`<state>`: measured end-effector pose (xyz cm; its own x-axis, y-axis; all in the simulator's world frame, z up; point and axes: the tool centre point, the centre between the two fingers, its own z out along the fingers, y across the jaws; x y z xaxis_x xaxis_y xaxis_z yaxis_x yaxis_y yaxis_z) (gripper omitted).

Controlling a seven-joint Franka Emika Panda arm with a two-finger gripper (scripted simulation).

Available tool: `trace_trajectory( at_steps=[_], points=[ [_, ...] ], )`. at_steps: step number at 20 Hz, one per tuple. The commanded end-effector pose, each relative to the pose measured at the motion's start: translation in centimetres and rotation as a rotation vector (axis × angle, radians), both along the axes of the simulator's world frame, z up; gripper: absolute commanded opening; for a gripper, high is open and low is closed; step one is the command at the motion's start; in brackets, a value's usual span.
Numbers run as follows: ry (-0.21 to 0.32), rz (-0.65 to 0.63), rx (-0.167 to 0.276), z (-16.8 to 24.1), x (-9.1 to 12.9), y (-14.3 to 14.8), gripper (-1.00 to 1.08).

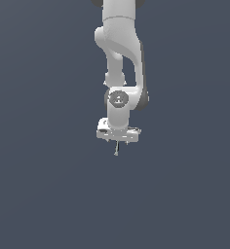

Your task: Pick up the object and move it to a goal position.

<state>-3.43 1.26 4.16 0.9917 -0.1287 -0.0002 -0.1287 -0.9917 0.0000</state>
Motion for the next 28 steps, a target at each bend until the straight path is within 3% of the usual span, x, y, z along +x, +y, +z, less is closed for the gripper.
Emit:
trace_trajectory(
  at_steps=[1,9,10,28],
  points=[
    [0.001,-0.001,0.0,-1.3,-0.1,0.0,1.0],
    [0.0,-0.001,0.0,-3.2,0.0,0.0,1.0],
    [0.0,-0.001,0.0,-3.2,0.0,0.0,-1.0],
    [0.0,-0.001,0.0,-1.7,0.9,0.1,-1.0]
  ],
)
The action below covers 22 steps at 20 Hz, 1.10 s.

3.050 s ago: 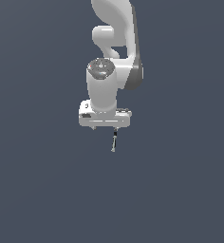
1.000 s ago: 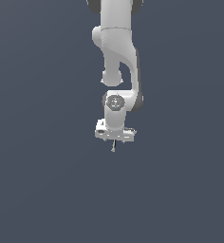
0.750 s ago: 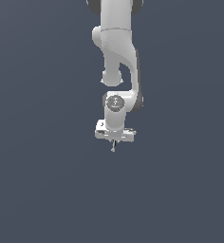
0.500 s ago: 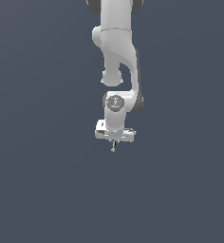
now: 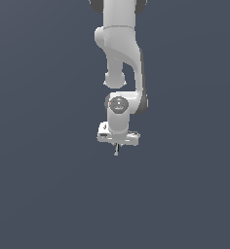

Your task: Pick up the object and move it to a goal position.

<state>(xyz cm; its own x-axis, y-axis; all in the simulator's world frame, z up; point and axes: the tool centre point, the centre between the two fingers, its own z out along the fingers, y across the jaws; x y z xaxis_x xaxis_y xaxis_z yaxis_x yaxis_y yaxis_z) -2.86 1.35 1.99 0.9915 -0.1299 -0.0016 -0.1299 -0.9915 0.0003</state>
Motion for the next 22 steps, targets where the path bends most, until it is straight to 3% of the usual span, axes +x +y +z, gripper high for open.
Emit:
trace_trajectory(
  at_steps=[1,8,22],
  points=[
    [-0.001,0.0,0.0,0.9,0.6,0.1,-1.0],
    [-0.001,0.0,0.0,5.0,3.1,0.3,-1.0],
    [-0.001,-0.001,-0.001,15.9,10.1,0.9,-1.0]
  ],
)
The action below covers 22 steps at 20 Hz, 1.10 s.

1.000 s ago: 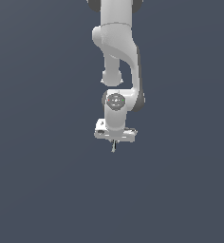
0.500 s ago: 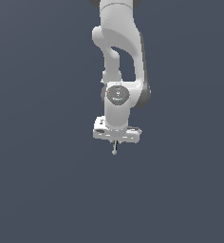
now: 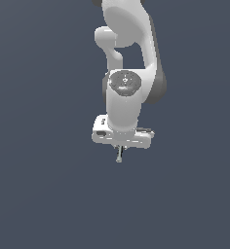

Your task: Pick up the object and move it to a goal position.

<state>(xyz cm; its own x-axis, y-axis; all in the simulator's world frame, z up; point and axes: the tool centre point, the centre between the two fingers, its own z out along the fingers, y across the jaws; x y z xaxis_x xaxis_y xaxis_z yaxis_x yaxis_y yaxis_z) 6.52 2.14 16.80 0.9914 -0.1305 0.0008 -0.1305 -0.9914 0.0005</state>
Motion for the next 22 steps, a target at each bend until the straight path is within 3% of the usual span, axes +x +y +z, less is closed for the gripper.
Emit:
trace_trajectory(
  at_steps=[1,12,22],
  points=[
    [0.001,0.0,0.0,1.8,1.1,0.1,-1.0],
    [0.001,0.0,0.0,7.5,5.1,0.4,-1.0],
    [0.001,0.0,0.0,9.8,6.8,0.6,-1.0]
  ],
)
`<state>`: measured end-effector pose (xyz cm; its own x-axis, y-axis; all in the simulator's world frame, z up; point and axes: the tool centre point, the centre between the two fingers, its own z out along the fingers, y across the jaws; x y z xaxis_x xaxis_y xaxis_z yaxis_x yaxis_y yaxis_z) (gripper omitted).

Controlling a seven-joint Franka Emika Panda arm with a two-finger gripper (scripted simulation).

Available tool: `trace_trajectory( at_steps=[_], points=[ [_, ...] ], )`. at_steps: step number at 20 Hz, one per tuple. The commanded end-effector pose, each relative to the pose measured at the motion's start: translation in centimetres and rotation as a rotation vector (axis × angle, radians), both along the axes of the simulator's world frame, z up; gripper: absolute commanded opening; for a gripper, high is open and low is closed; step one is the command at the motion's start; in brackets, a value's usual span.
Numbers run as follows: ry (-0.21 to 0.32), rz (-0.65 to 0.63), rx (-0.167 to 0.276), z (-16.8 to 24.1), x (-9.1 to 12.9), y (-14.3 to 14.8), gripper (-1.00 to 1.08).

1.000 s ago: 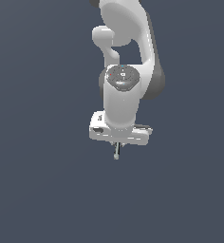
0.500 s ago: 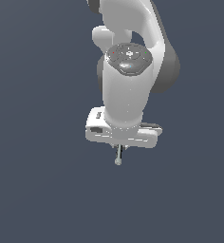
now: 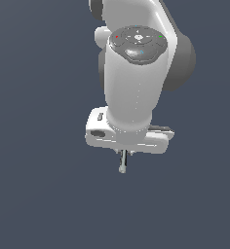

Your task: Pick up the object and move it to a goal position.

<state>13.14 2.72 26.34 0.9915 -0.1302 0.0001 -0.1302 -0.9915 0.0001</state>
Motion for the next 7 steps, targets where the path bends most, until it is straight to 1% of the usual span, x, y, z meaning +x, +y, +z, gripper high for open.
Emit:
trace_trajectory(
  at_steps=[1,7],
  points=[
    [0.0,0.0,0.0,0.36,0.27,0.02,-1.0],
    [0.0,0.0,0.0,0.64,0.5,0.04,-1.0]
  ],
)
